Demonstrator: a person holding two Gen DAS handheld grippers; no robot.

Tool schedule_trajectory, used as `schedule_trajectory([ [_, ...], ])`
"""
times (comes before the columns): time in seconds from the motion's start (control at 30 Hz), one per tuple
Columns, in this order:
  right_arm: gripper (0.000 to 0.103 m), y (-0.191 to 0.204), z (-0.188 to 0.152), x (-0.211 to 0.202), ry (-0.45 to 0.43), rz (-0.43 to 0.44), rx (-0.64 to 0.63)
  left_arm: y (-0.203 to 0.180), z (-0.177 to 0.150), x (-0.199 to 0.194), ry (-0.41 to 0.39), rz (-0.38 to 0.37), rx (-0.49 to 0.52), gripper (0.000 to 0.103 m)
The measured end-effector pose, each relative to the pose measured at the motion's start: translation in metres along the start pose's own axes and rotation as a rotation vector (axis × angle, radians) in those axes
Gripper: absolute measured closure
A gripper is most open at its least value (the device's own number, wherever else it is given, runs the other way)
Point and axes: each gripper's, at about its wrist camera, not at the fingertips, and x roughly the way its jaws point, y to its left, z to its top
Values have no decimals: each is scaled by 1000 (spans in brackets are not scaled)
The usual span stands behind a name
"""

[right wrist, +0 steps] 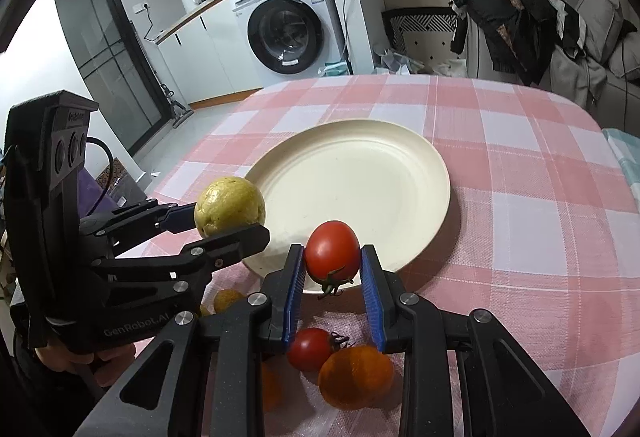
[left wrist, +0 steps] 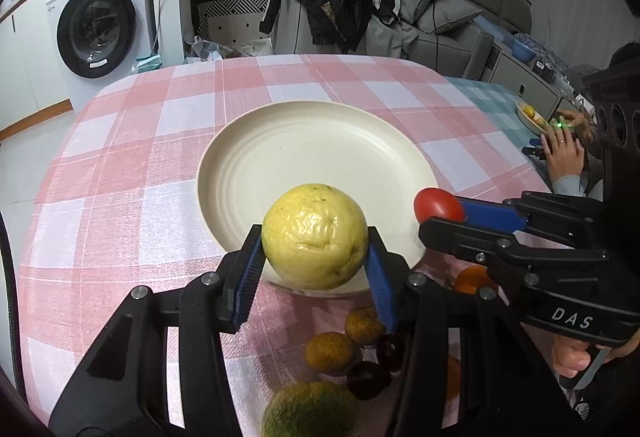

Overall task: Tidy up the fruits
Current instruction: 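Carry the yellow citrus and tomato onto the cream plate and open both tools, then grasp the green citrus with the left tool while the right tool grasps an orange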

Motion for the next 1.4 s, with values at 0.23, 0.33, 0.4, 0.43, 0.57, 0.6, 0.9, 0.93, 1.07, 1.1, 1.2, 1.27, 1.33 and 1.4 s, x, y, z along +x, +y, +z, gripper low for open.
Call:
schedule_trajectory([
  [0.23,74,-4,0,14,29,-1,13,6,-3,16,29,5,-15,57],
  [0.33,74,-6,0,18,38,1,22,7,-5,19,35,11,-5,57],
  [0.4,74,-7,1,19,39,3,27,7,-5,20,39,13,-4,57],
  [0.43,74,-8,1,19,39,3,31,8,-5,20,40,11,-7,57],
  [0.57,74,-8,5,18,32,-2,43,10,-5,17,36,2,-24,57],
  [0.6,73,-7,6,16,28,-3,42,11,-5,14,25,1,-25,57],
  [0.9,43,-5,1,-10,-14,-50,17,7,-5,-30,-85,31,-7,33],
  [0.93,30,-6,0,-14,-18,-53,17,7,-5,-36,-97,34,-10,26],
  [1.07,0,-5,-8,-27,-38,-64,8,7,-11,-63,-160,35,-14,18],
  [1.1,0,-4,-10,-30,-43,-66,6,7,-14,-69,-170,41,-12,14],
  [1.2,0,-3,-17,-39,-56,-51,8,8,-23,-85,-212,82,-6,1],
  [1.27,0,-2,-21,-44,-67,-51,4,9,-30,-93,-215,87,-5,1],
  [1.33,0,1,-25,-49,-75,-52,-8,10,-35,-97,-212,87,-10,1],
  [1.4,0,3,-28,-53,-80,-59,-18,10,-42,-104,-216,81,-7,1],
])
